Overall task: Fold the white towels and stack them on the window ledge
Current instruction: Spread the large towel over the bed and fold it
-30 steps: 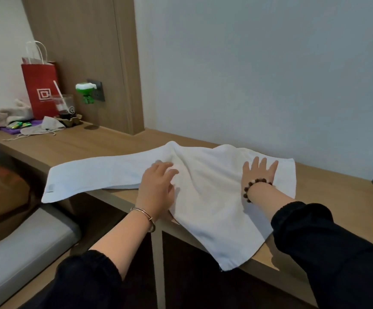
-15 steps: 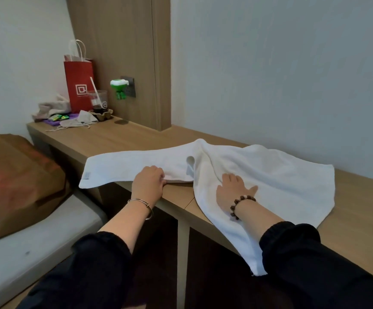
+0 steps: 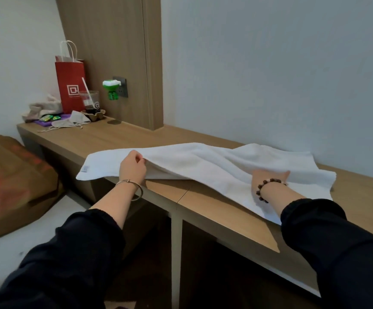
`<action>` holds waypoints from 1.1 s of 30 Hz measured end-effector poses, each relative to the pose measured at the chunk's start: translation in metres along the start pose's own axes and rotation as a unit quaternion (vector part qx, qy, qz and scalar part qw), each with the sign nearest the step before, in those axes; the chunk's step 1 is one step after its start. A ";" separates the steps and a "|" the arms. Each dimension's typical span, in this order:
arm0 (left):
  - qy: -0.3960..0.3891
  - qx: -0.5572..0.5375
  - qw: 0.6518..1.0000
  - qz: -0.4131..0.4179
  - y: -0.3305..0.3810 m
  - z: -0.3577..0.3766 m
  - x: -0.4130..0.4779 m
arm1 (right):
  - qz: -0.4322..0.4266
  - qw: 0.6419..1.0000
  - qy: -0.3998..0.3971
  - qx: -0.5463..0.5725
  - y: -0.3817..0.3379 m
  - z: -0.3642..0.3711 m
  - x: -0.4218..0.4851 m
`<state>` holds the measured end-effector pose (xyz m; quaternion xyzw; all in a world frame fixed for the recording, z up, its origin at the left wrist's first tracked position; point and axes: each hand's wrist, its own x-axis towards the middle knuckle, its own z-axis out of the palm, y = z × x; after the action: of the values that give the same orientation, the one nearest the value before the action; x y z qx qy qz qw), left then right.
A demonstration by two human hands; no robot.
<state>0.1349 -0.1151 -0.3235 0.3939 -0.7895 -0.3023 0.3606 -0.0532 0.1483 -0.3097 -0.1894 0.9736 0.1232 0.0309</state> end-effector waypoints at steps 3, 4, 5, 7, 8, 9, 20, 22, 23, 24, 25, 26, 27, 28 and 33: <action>-0.110 -0.033 0.993 0.022 0.001 -0.009 0.010 | -0.011 0.998 0.017 -0.058 0.002 -0.017 -0.004; -0.172 -0.055 0.983 0.019 0.003 -0.014 0.013 | -0.018 0.998 0.049 -0.044 0.001 -0.022 -0.007; -0.242 -0.077 0.967 0.015 0.005 -0.019 0.015 | -0.026 0.996 0.088 -0.021 -0.003 -0.028 -0.009; -0.376 -0.102 0.921 0.002 0.008 -0.027 0.021 | -0.065 0.983 0.173 0.019 -0.011 -0.036 -0.011; -0.435 -0.097 0.895 0.000 0.010 -0.032 0.023 | -0.087 0.975 0.198 0.038 -0.017 -0.039 -0.012; -0.490 -0.083 0.868 -0.002 0.015 -0.036 0.023 | -0.106 0.970 0.207 0.067 -0.023 -0.041 -0.012; -0.295 -0.126 0.947 0.024 0.005 -0.019 0.039 | -0.216 0.948 0.082 0.220 -0.089 -0.056 0.050; -0.254 0.122 0.954 0.100 -0.001 -0.007 0.054 | -0.223 0.950 0.041 0.215 -0.094 -0.057 0.064; -0.288 0.221 0.925 0.114 -0.003 -0.003 0.058 | -0.220 0.955 0.013 0.200 -0.094 -0.057 0.070; -0.320 0.282 0.897 0.113 -0.005 0.000 0.064 | -0.215 0.961 -0.015 0.176 -0.094 -0.057 0.074; -0.338 0.307 0.883 0.109 -0.007 0.000 0.068 | -0.214 0.964 -0.037 0.152 -0.093 -0.056 0.077; -0.347 0.313 0.878 0.105 -0.011 0.001 0.073 | -0.216 0.966 -0.047 0.136 -0.094 -0.055 0.079; -0.350 0.317 0.875 0.108 -0.012 0.001 0.077 | -0.219 0.966 -0.042 0.134 -0.094 -0.054 0.083; -0.348 0.325 0.872 0.114 -0.013 0.000 0.080 | -0.221 0.965 -0.031 0.138 -0.094 -0.053 0.086; -0.164 0.331 0.915 0.160 0.014 -0.006 0.084 | -0.234 0.957 0.089 0.147 -0.084 -0.073 0.085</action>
<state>0.0981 -0.1802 -0.2817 0.3043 -0.9450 -0.0222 0.1180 -0.1012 0.0242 -0.2674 -0.4152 0.9084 -0.0497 -0.0002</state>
